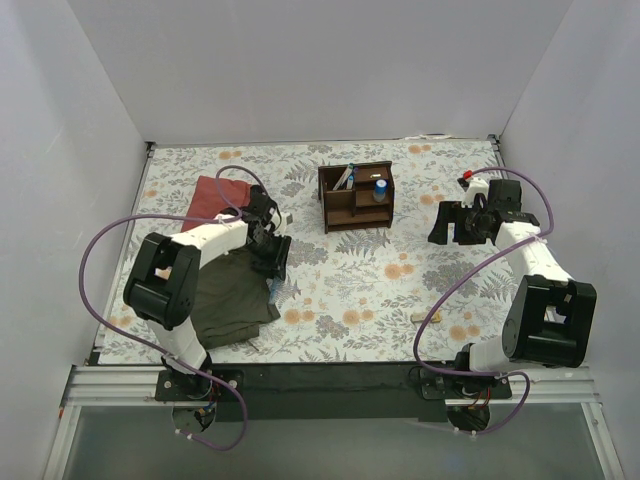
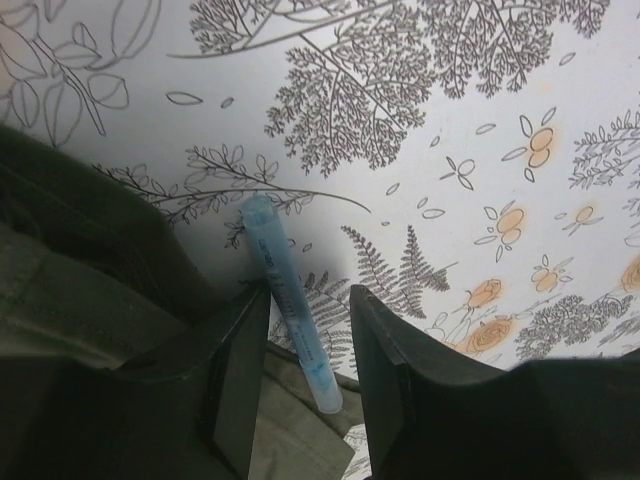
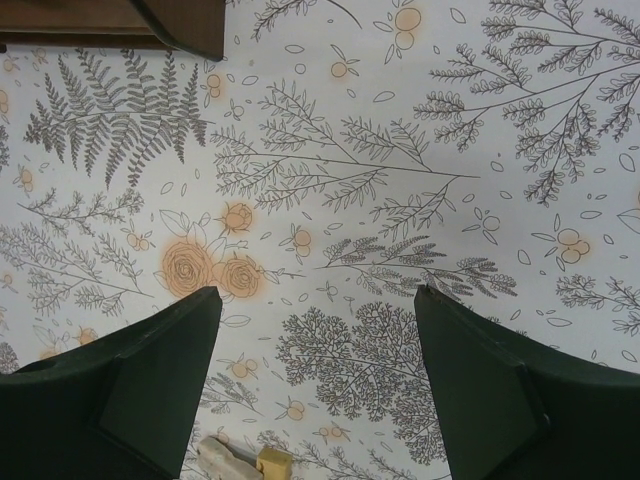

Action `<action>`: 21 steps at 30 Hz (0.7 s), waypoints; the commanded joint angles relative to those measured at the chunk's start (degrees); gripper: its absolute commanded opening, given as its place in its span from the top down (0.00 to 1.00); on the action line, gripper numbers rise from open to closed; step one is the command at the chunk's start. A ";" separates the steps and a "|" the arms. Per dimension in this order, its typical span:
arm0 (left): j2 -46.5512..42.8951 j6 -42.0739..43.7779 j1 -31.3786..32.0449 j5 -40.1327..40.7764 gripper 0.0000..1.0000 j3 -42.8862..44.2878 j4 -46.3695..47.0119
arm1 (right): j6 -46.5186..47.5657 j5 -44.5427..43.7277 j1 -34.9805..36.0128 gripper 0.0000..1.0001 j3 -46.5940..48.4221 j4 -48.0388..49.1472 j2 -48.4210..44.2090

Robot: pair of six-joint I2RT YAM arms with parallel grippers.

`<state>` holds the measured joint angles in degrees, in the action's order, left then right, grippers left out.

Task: Sort the stationery into containers
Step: Pick up the pen from the center of the board.

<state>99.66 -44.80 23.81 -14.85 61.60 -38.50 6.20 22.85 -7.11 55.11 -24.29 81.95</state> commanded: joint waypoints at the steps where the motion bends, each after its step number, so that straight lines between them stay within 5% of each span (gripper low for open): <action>1: 1.06 0.15 0.36 2.36 0.63 2.47 0.53 | 0.40 0.09 -0.09 0.13 -0.09 1.53 -1.62; 21: 5.36 0.15 6.07 15.91 0.59 2.11 2.73 | 0.48 -0.44 -0.09 0.13 1.31 1.97 0.49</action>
<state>100.73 -44.88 29.98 -3.29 62.92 -37.28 6.20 22.61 -7.11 54.87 -23.79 82.24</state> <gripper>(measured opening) 0.407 0.871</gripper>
